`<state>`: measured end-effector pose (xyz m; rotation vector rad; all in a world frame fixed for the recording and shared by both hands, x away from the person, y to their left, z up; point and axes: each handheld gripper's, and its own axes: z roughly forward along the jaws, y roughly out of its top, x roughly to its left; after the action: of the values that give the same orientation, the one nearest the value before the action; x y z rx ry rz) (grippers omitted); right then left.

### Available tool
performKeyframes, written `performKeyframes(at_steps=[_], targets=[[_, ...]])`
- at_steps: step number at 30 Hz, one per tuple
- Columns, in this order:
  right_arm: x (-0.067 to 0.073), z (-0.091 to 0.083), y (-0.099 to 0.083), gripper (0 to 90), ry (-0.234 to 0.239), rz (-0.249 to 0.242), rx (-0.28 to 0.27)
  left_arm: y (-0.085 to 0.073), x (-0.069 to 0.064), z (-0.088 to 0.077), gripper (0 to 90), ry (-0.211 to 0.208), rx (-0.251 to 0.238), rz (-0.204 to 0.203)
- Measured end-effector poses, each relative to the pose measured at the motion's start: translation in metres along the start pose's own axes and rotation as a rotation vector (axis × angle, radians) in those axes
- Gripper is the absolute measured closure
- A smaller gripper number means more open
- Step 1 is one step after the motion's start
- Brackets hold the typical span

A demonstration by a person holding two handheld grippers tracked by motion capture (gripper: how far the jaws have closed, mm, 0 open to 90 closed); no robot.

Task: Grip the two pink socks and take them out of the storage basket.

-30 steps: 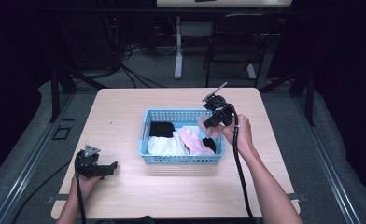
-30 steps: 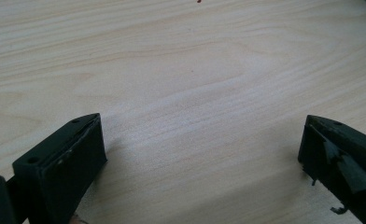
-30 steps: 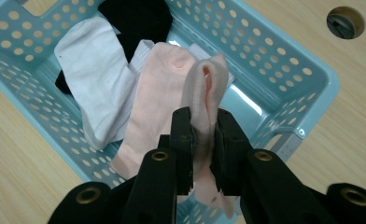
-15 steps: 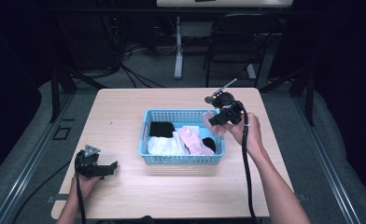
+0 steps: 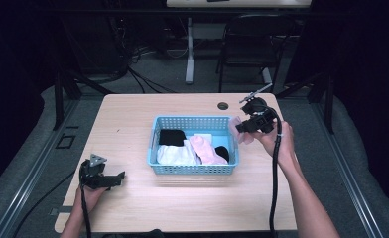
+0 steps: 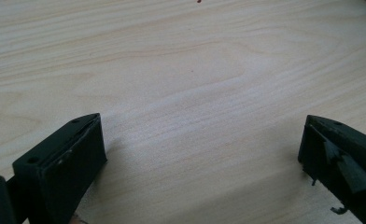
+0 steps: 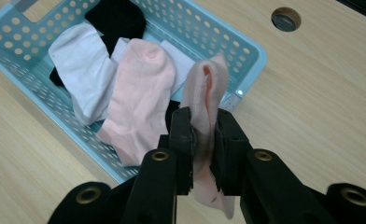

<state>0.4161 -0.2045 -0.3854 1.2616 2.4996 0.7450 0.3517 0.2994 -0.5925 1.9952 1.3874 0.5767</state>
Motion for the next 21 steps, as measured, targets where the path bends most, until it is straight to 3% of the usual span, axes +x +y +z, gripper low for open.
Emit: performKeyframes(at_steps=[21], targets=[[-0.038,-0.021,-0.042,79.4,-0.039,0.090,-0.019,0.000,0.000,0.000,0.7,0.001,0.000,-0.001]])
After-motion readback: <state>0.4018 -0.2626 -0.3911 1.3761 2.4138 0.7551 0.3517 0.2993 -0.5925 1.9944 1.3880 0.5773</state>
